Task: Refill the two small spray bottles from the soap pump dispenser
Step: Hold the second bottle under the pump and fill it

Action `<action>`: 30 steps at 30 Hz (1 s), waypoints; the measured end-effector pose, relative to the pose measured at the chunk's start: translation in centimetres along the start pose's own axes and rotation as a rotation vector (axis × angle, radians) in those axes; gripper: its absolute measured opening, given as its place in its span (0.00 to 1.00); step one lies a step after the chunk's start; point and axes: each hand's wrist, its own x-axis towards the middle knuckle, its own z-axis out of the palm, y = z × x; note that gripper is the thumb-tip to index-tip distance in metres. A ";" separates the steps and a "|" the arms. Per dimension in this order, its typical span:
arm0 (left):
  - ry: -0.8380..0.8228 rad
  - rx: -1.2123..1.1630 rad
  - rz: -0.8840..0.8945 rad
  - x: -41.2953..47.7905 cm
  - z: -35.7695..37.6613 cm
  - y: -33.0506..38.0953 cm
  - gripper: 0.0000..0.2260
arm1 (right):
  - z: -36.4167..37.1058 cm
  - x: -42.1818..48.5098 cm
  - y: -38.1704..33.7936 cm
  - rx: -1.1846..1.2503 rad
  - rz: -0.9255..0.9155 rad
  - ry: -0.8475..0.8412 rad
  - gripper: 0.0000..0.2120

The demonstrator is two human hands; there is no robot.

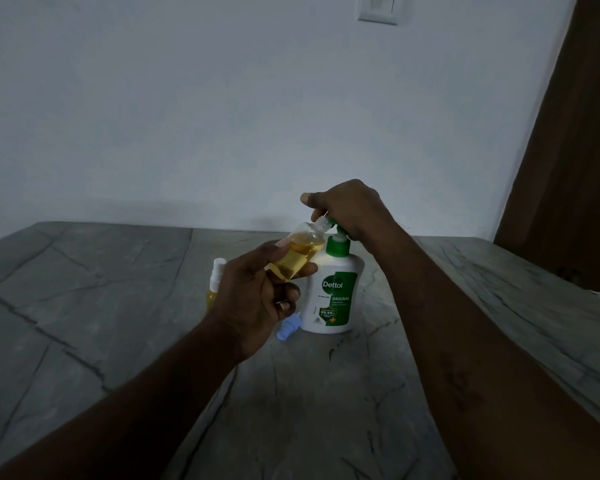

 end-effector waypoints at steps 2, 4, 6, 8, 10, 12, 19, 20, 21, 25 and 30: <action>0.010 0.001 -0.005 0.0 -0.1 -0.1 0.23 | 0.2 0.0 0.2 0.017 0.024 -0.036 0.19; 0.017 0.000 -0.016 0.0 -0.2 -0.2 0.23 | 0.4 -0.1 0.3 0.036 0.063 -0.061 0.19; 0.019 -0.004 -0.019 0.0 -0.2 -0.2 0.23 | 0.5 -0.1 0.4 0.047 0.078 -0.066 0.19; 0.021 0.001 -0.018 0.0 -0.3 -0.2 0.23 | 0.5 -0.1 0.6 0.048 0.063 -0.054 0.19; 0.019 0.004 -0.016 0.0 -0.2 -0.2 0.23 | 0.5 0.0 0.6 0.042 0.042 -0.024 0.18; 0.013 0.001 -0.012 0.0 -0.2 -0.1 0.23 | 0.4 0.1 0.5 0.021 0.017 0.017 0.19; 0.002 -0.016 -0.012 0.0 0.1 0.1 0.23 | 0.0 0.1 0.1 0.011 -0.007 0.019 0.18; 0.007 -0.016 -0.013 0.0 0.0 0.1 0.23 | 0.0 0.0 0.1 0.016 0.006 0.006 0.18; 0.012 -0.017 -0.015 0.0 0.0 0.0 0.24 | 0.1 0.0 0.2 0.022 0.020 -0.010 0.18; 0.021 -0.012 -0.026 0.1 -0.2 -0.1 0.23 | 0.5 0.1 0.5 0.071 0.100 -0.080 0.20; 0.025 -0.001 -0.022 0.1 -0.2 -0.1 0.23 | 0.4 0.0 0.5 0.041 0.062 -0.055 0.19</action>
